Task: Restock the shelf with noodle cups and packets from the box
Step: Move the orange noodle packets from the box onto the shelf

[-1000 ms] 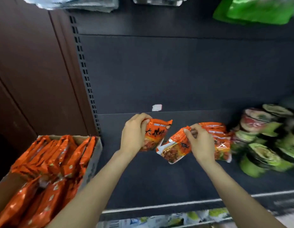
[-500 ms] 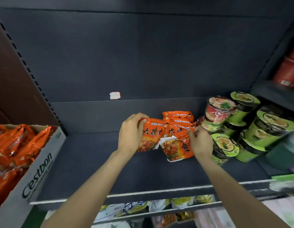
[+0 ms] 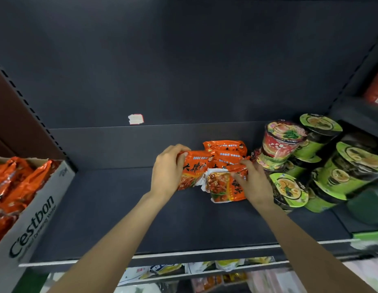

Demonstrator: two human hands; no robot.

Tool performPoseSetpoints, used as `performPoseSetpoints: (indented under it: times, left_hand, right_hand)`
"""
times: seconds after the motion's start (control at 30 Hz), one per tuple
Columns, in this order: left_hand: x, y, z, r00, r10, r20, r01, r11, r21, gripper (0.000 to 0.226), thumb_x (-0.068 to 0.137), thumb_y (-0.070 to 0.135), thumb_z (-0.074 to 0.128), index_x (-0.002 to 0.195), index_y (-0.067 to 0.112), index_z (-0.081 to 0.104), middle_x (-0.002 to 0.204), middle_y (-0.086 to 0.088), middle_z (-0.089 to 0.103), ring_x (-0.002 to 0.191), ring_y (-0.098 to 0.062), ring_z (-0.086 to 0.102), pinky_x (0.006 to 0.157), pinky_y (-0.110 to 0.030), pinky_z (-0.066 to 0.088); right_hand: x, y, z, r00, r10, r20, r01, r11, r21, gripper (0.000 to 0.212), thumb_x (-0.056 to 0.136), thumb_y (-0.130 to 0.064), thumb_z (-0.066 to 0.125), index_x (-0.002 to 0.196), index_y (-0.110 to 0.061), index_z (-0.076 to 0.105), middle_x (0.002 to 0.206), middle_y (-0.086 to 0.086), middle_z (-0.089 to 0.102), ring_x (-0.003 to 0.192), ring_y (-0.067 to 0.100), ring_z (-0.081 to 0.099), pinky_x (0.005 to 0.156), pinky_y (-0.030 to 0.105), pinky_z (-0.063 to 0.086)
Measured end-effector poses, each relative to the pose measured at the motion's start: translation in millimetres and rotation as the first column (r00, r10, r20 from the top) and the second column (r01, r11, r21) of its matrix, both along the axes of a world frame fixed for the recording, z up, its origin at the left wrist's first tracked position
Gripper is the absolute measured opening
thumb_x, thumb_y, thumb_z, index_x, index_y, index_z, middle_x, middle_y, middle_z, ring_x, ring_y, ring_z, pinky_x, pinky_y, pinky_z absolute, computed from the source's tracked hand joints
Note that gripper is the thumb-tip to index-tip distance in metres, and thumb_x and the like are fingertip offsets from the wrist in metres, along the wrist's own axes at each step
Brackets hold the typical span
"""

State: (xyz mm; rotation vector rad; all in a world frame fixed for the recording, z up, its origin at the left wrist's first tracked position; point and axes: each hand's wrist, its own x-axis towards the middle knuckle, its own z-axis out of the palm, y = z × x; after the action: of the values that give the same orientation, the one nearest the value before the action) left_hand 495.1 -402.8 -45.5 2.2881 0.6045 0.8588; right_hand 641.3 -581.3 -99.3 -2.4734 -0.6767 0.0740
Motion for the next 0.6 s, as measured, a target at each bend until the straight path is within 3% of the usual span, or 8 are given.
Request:
performPoseSetpoints:
  times: [0.1, 0.2, 0.33, 0.47, 0.6]
  left_hand:
    - [5.6, 1.2, 0.0, 1.0, -0.003, -0.002, 0.003, 1.0, -0.006, 0.017, 0.095, 0.013, 0.051, 0.102, 0.018, 0.066, 0.1, 0.004, 0.065, 0.09, -0.007, 0.058, 0.079, -0.02, 0.046]
    - [9.0, 2.9, 0.1, 1.0, -0.005, 0.003, 0.005, 1.0, 0.005, 0.017, 0.095, 0.014, 0.051, 0.102, 0.017, 0.066, 0.101, 0.004, 0.065, 0.092, -0.007, 0.058, 0.081, -0.023, 0.049]
    - [11.0, 2.8, -0.6, 1.0, -0.014, 0.002, 0.014, 1.0, 0.008, 0.017, 0.095, 0.015, 0.051, 0.102, 0.018, 0.066, 0.101, 0.005, 0.065, 0.09, -0.006, 0.058, 0.08, -0.022, 0.049]
    - [11.1, 1.7, 0.9, 1.0, -0.011, 0.011, 0.011, 1.0, 0.012, 0.017, 0.096, 0.016, 0.05, 0.102, 0.018, 0.066, 0.1, 0.005, 0.064, 0.089, -0.005, 0.057, 0.077, -0.018, 0.047]
    - [9.4, 0.0, 5.0, 0.999, -0.031, 0.022, 0.03, 0.999, 0.023, 0.017, 0.096, 0.016, 0.05, 0.102, 0.018, 0.065, 0.098, 0.006, 0.063, 0.088, -0.005, 0.057, 0.074, -0.013, 0.045]
  right_hand:
    - [4.4, 0.3, -5.2, 1.0, 0.025, -0.006, -0.026, 0.997, -0.074, 0.057, 0.085, -0.035, 0.066, 0.133, -0.027, 0.036, 0.129, 0.006, 0.039, 0.101, 0.03, 0.057, 0.075, 0.043, 0.05]
    - [10.4, 4.7, -10.6, 0.999, -0.011, 0.035, 0.015, 0.994, -0.104, 0.052, 0.088, -0.028, 0.063, 0.131, -0.026, 0.035, 0.129, 0.009, 0.041, 0.093, 0.031, 0.061, 0.072, 0.043, 0.051]
    - [13.6, 11.7, -18.0, 0.998, -0.065, 0.019, 0.067, 0.989, -0.13, 0.052, 0.09, -0.022, 0.059, 0.135, -0.023, 0.032, 0.129, 0.013, 0.037, 0.097, 0.033, 0.059, 0.074, 0.044, 0.051]
    - [15.5, 15.7, -20.4, 0.993, -0.073, 0.092, 0.09, 0.975, -0.201, 0.056, 0.089, -0.023, 0.062, 0.136, -0.019, 0.033, 0.128, 0.015, 0.033, 0.111, 0.033, 0.051, 0.076, 0.043, 0.051]
    - [15.7, 15.2, -15.3, 0.967, -0.025, 0.254, 0.096, 0.958, -0.272, 0.059, 0.084, -0.027, 0.067, 0.135, -0.017, 0.038, 0.14, 0.019, 0.027, 0.132, 0.034, 0.029, 0.096, 0.045, 0.044]
